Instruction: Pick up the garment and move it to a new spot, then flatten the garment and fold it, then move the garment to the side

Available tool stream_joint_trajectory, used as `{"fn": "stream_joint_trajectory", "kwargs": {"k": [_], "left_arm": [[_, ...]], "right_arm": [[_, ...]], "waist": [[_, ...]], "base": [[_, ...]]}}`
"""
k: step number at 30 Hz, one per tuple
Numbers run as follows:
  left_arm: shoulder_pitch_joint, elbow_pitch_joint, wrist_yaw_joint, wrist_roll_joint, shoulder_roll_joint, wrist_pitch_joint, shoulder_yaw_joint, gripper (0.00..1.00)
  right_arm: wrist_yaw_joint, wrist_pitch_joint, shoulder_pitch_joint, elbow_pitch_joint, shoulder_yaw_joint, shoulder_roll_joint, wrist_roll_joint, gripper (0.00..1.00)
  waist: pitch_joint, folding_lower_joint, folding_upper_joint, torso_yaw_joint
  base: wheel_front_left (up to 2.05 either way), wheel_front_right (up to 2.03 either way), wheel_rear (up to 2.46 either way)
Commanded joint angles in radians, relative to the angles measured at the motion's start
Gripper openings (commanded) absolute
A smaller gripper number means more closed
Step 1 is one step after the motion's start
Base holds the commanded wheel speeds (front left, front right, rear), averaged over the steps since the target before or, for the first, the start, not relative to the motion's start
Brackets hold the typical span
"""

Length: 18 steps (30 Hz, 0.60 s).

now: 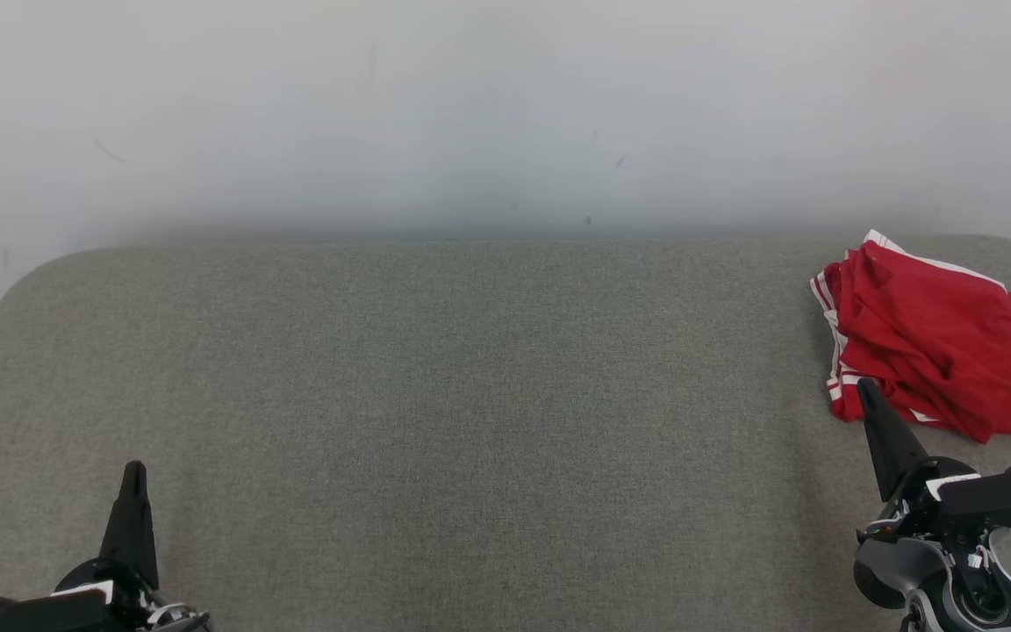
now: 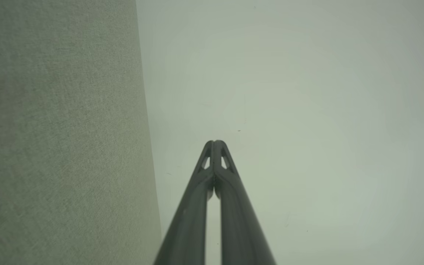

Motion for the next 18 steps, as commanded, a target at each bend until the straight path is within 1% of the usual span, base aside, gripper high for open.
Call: {"fn": "stream_joint_trajectory", "kwargs": {"k": [1, 18], "left_arm": [[-0.012, 0.002, -0.002, -0.010, 0.003, 0.003, 0.004, 0.00], [-0.012, 0.001, -0.002, -0.010, 0.003, 0.003, 0.004, 0.00]], "right_arm": [[0.000, 0.003, -0.008, 0.000, -0.004, -0.001, 0.001, 0.00], [0.000, 0.002, -0.008, 0.000, -0.004, -0.001, 0.001, 0.00]], "waist": [[0.000, 0.0000, -0.0001, 0.000], [0.000, 0.0000, -0.0001, 0.000]], "base": [[0.00, 0.00, 0.00], [0.00, 0.00, 0.00]]}}
